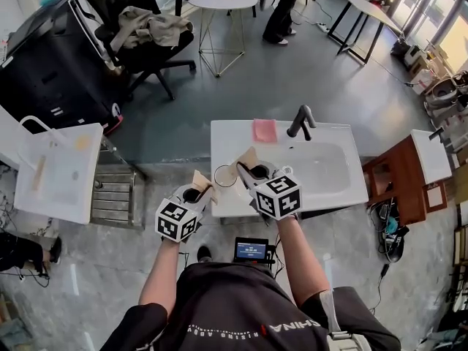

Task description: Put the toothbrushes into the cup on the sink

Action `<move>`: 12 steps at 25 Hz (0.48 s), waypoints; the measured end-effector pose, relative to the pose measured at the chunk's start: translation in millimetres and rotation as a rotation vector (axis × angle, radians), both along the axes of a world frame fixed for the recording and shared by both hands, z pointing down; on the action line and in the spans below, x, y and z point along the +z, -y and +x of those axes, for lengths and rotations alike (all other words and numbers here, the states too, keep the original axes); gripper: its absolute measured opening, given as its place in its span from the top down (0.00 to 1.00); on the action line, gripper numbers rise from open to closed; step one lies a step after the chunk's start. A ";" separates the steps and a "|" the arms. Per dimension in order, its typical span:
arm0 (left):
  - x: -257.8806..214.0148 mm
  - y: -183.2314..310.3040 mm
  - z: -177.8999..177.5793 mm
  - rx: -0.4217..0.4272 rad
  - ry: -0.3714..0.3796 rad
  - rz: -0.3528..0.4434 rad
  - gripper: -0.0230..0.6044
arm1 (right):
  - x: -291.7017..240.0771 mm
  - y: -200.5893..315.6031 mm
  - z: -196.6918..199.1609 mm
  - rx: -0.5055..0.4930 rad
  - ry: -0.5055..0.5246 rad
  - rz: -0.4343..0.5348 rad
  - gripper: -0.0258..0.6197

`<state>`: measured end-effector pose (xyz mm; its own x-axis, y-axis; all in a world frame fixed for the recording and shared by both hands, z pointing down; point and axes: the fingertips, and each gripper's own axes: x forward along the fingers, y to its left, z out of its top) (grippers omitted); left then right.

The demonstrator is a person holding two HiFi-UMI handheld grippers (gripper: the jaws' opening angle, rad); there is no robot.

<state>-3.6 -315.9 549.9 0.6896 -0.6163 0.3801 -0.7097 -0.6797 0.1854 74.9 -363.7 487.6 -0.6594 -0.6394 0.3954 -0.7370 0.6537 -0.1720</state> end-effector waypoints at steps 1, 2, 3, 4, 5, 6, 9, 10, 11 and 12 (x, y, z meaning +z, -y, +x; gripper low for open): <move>1.0 1.1 -1.5 -0.003 0.001 -0.002 0.90 | 2.1 2.3 -3.3 -0.006 0.000 -0.004 0.90; 1.9 2.2 -3.0 -0.006 0.001 -0.004 0.90 | 4.8 4.4 -6.2 -0.011 0.000 -0.010 0.90; 2.6 3.1 -4.2 -0.009 0.000 -0.007 0.90 | 8.0 6.0 -8.7 -0.016 0.000 -0.016 0.90; 3.0 3.8 -5.2 -0.013 -0.002 -0.009 0.90 | 11.5 7.2 -10.7 -0.021 -0.001 -0.024 0.90; 3.3 4.3 -6.1 -0.016 -0.006 -0.013 0.90 | 15.2 8.0 -12.5 -0.025 -0.002 -0.032 0.90; 3.5 4.8 -7.1 -0.020 -0.013 -0.019 0.90 | 19.2 8.5 -14.0 -0.028 -0.004 -0.042 0.90; 5.8 5.8 -9.9 -0.029 -0.022 -0.032 0.90 | 32.2 9.7 -15.3 -0.028 -0.011 -0.073 0.90; 7.4 5.8 -10.8 -0.030 -0.021 -0.036 0.90 | 36.9 10.0 -15.3 -0.026 -0.013 -0.084 0.90; 9.4 5.9 -11.7 -0.030 -0.019 -0.041 0.90 | 41.4 10.3 -15.6 -0.025 -0.012 -0.094 0.90; 11.5 6.0 -12.7 -0.031 -0.017 -0.046 0.90 | 45.8 10.6 -16.1 -0.024 -0.011 -0.105 0.90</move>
<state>-16.3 -321.9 561.5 0.6771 -0.6197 0.3969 -0.7268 -0.6476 0.2288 58.8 -374.3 533.4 -0.6690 -0.5784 0.4668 -0.7237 0.6500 -0.2319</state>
